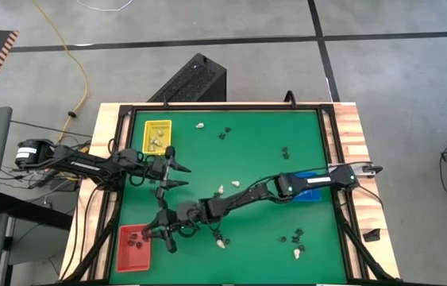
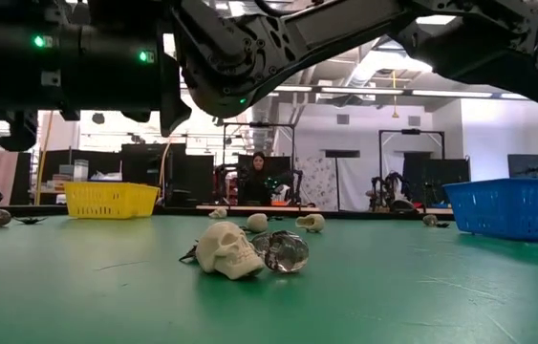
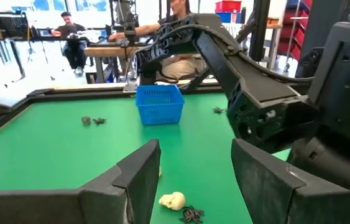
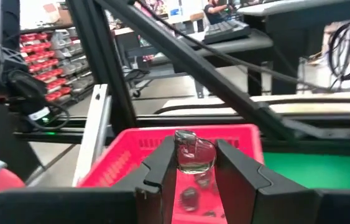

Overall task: Sort Halloween decoration
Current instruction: Put the black skull toy into the red bin

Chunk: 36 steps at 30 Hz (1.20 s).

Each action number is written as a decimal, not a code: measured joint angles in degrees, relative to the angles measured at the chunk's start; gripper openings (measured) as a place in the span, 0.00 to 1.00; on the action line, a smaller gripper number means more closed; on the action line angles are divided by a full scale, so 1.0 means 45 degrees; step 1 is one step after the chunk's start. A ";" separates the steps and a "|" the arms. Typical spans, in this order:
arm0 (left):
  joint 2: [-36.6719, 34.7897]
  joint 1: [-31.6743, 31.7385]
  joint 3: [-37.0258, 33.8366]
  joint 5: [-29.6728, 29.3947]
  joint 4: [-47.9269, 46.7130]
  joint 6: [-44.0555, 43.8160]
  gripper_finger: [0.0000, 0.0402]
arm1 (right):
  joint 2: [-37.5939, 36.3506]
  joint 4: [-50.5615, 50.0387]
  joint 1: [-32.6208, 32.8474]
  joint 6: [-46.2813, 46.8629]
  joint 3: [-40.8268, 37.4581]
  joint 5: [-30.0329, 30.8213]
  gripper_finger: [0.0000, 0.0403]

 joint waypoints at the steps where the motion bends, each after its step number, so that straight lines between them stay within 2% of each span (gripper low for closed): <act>1: -0.0125 0.0000 0.0061 0.0009 -0.0052 -0.0145 0.47 | 0.0000 0.0023 -0.0025 -0.0146 0.0000 0.0004 0.31; 3: -0.0714 0.0000 0.0367 0.0134 -0.0447 -0.0368 0.47 | 0.0000 0.0140 -0.0054 -0.0242 0.0000 0.0010 0.31; 5: -0.1731 0.0006 0.1102 0.0679 -0.2314 -0.0546 0.47 | 0.0000 0.0146 -0.0044 -0.0237 0.0000 0.0005 0.31; 8: -0.3356 -0.0333 0.3061 0.0911 -0.8755 -0.0423 0.47 | 0.0000 -0.0015 -0.0037 -0.0197 0.0000 0.0005 0.31; 9: -0.3739 -0.0576 0.3993 0.0570 -1.1408 -0.0272 0.47 | 0.0000 -0.0045 -0.0034 -0.0183 0.0000 0.0003 0.31; 11: -0.4219 -0.1332 0.5643 -0.0266 -1.5383 -0.0245 0.47 | 0.0000 -0.0150 -0.0039 -0.0183 0.0000 -0.0001 0.31; 15: -0.4505 -0.3622 0.7816 -0.1605 -1.9498 -0.1600 0.47 | 0.0000 -0.0088 -0.0048 -0.0183 0.0000 -0.0005 0.31; 20: -0.4489 -0.6897 0.8342 -0.3858 -2.1288 -0.5402 0.47 | -0.0005 -0.0068 -0.0134 -0.0151 0.0000 -0.0004 0.31; 26: -0.3665 -1.0282 0.8269 -0.5270 -2.1733 -0.8525 0.47 | -0.0015 -0.0537 -0.0221 -0.0927 0.0000 0.0026 0.31; 31: -0.2428 -1.2267 0.8269 -0.5491 -2.1370 -0.9133 0.47 | -0.0015 -0.0834 -0.0214 -0.1038 0.0000 0.0044 0.31; 36: -0.0505 -1.3043 0.8265 -0.5686 -2.0799 -0.8192 0.47 | -0.0015 -0.0866 -0.0214 -0.1035 0.0000 0.0041 0.31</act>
